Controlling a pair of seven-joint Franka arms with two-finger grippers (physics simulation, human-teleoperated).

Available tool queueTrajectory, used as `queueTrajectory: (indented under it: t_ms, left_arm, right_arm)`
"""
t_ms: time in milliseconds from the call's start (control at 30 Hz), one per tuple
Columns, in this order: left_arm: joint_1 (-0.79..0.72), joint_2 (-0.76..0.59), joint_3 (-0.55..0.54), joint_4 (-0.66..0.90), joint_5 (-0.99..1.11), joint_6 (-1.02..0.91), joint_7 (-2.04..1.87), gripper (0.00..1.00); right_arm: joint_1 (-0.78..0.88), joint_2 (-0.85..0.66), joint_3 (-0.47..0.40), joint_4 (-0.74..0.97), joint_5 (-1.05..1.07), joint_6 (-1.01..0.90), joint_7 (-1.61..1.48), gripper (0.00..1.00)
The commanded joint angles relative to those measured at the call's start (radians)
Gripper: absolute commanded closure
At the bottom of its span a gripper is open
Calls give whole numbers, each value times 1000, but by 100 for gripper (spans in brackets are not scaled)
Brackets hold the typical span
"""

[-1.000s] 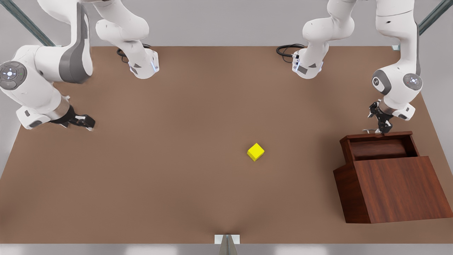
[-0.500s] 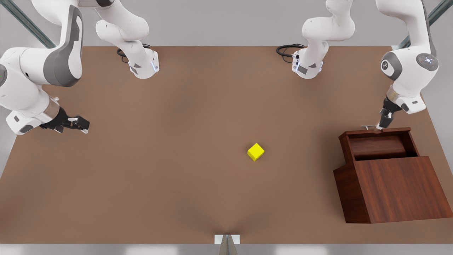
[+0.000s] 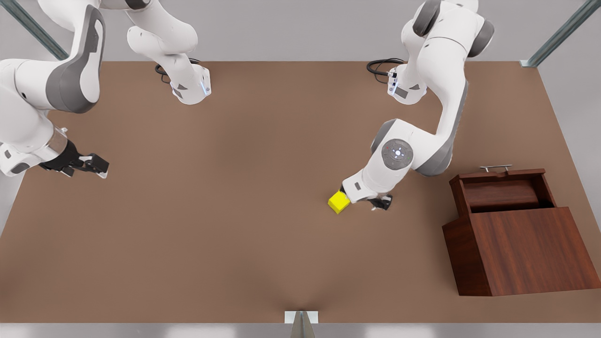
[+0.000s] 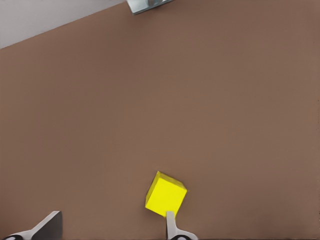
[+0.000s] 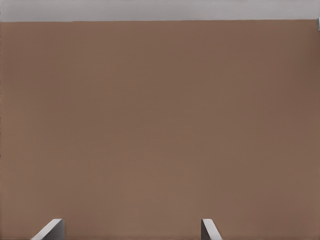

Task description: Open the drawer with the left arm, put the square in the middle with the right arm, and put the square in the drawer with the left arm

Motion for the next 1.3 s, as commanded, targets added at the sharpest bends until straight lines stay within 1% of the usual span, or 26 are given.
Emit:
queueTrajectory:
  t_ms: [0,33,100,133,167,333,433,567,733,833,867,900,1267]
  left_arm:
    - [-5,6,0,0,-2,11,21,0]
    - [-25,14,0,-1,27,39,32,0]
    - [-65,57,0,2,170,48,34,0]
    - [-70,78,0,2,196,48,43,0]
    - [-70,97,0,2,204,48,102,0]
    - [-70,161,-2,-1,202,52,143,0]
    - [-93,190,-2,-11,196,120,132,0]
    - [-111,178,-2,-73,195,126,141,0]
    - [-113,175,-2,-147,202,178,141,0]
    - [-111,123,-2,-274,204,267,141,0]
    - [-111,98,0,-336,204,324,141,0]
    - [-111,95,3,-353,205,332,141,0]
    - [-110,95,23,-363,228,347,166,0]
  right_arm:
    - [-3,0,-1,0,0,0,0,0]
    - [-1,0,-1,0,0,0,0,0]
    - [-3,1,0,0,0,0,0,0]
    - [-4,1,-1,2,0,0,0,0]
    - [-4,1,-1,11,0,0,0,0]
    - [-3,14,0,23,6,0,0,0]
    - [-4,11,0,23,11,-5,2,0]
    - [2,14,0,21,12,0,2,0]
    - [2,18,0,23,14,2,2,0]
    - [4,18,0,23,14,2,2,0]
    - [0,18,0,23,14,2,2,0]
    - [0,18,0,23,14,2,2,0]
    - [-6,11,0,21,48,-5,0,0]
